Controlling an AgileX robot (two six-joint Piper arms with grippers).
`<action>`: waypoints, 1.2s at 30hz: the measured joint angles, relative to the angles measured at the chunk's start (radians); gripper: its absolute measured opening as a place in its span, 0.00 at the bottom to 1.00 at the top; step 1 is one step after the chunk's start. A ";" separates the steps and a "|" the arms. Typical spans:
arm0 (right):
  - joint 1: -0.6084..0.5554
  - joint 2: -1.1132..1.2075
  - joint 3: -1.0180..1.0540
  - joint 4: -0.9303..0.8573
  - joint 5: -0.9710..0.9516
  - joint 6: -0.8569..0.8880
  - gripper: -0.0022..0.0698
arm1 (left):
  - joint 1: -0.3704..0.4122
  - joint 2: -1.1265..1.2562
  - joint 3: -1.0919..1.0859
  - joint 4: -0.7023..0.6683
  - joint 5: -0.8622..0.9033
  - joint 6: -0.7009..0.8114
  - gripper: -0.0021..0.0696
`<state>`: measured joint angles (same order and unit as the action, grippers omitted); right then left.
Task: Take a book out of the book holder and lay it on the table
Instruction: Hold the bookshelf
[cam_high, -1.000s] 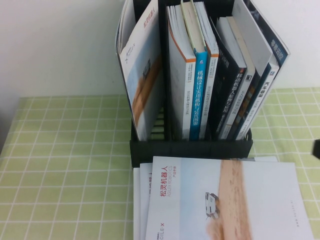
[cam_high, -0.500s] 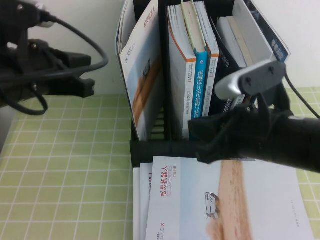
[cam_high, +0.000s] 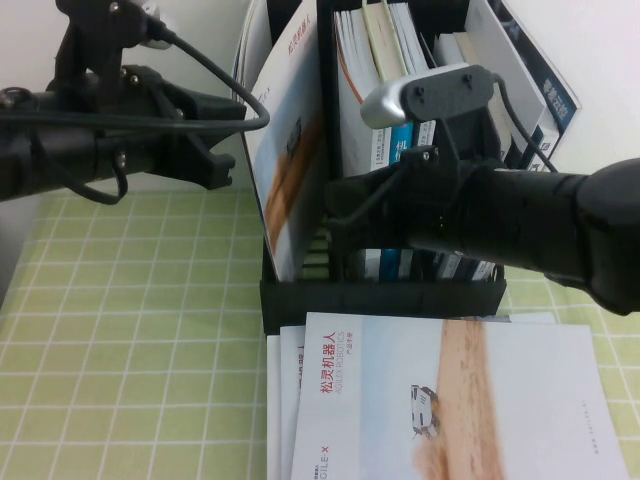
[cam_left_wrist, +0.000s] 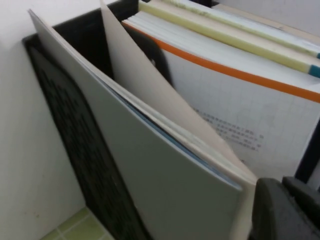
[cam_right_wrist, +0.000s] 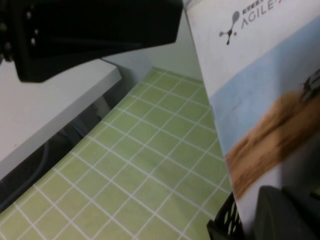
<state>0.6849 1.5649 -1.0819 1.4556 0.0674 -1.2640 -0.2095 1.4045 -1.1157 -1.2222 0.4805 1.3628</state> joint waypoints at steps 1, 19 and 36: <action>0.000 0.007 -0.009 0.000 0.000 -0.001 0.03 | 0.000 0.002 0.000 -0.001 -0.008 0.002 0.03; 0.000 0.067 -0.054 0.004 0.019 -0.040 0.03 | -0.001 0.118 -0.004 -0.140 -0.056 0.112 0.03; 0.002 0.290 -0.249 0.044 -0.002 -0.117 0.50 | -0.001 0.118 -0.004 -0.175 -0.046 0.176 0.03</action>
<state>0.6866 1.8545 -1.3310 1.4991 0.0651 -1.3806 -0.2107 1.5226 -1.1201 -1.3972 0.4341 1.5392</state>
